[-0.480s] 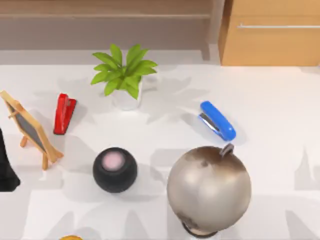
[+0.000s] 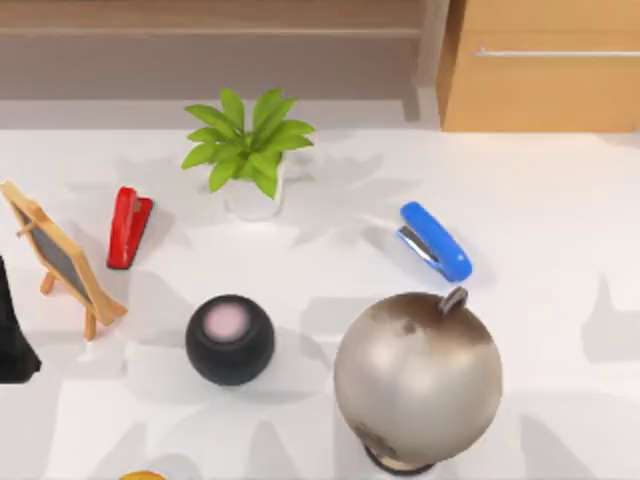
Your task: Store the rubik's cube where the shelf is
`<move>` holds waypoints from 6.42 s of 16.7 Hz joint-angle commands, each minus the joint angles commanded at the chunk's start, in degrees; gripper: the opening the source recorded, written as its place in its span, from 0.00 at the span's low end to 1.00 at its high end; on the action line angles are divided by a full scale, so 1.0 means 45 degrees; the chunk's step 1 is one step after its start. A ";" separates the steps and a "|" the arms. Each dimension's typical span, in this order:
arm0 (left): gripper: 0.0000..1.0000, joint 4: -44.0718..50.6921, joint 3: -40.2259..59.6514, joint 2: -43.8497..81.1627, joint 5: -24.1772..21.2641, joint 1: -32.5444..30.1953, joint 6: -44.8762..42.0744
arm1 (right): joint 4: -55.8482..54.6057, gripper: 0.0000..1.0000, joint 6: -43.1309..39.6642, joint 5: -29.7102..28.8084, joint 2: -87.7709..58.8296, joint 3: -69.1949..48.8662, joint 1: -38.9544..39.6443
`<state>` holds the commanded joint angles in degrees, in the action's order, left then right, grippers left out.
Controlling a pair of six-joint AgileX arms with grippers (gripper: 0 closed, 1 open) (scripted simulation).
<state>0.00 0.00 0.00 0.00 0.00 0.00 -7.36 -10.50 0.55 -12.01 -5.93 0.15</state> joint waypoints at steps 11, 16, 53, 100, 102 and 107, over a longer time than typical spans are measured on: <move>1.00 0.0000 0.0000 0.0000 0.0000 0.0000 0.0000 | -0.7094 1.00 -0.9827 -0.0367 -1.2761 -0.5505 0.0745; 1.00 0.0000 0.0000 0.0000 0.0000 0.0000 0.0000 | -1.0376 1.00 -1.3605 -0.1082 -1.8439 -0.7856 0.1251; 1.00 0.0000 0.0000 0.0000 0.0000 0.0000 0.0000 | -1.3888 0.40 -1.7508 -0.2672 -2.6394 -1.2193 0.2054; 1.00 0.0000 0.0000 0.0000 0.0000 0.0000 0.0000 | -1.8868 0.00 -1.7465 -0.4127 -2.3306 -0.3926 0.3449; 1.00 0.0000 0.0000 0.0000 0.0000 0.0000 0.0000 | -1.9532 0.00 -1.7454 -0.4384 -2.3033 -0.2942 0.3741; 1.00 0.0000 0.0000 0.0000 0.0000 0.0000 0.0000 | -2.0149 0.00 -1.7413 -0.4622 -2.2767 -0.2138 0.4020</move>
<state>0.00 0.00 0.00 0.00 0.00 0.00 -98.03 -88.86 -20.25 -114.46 -15.55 18.24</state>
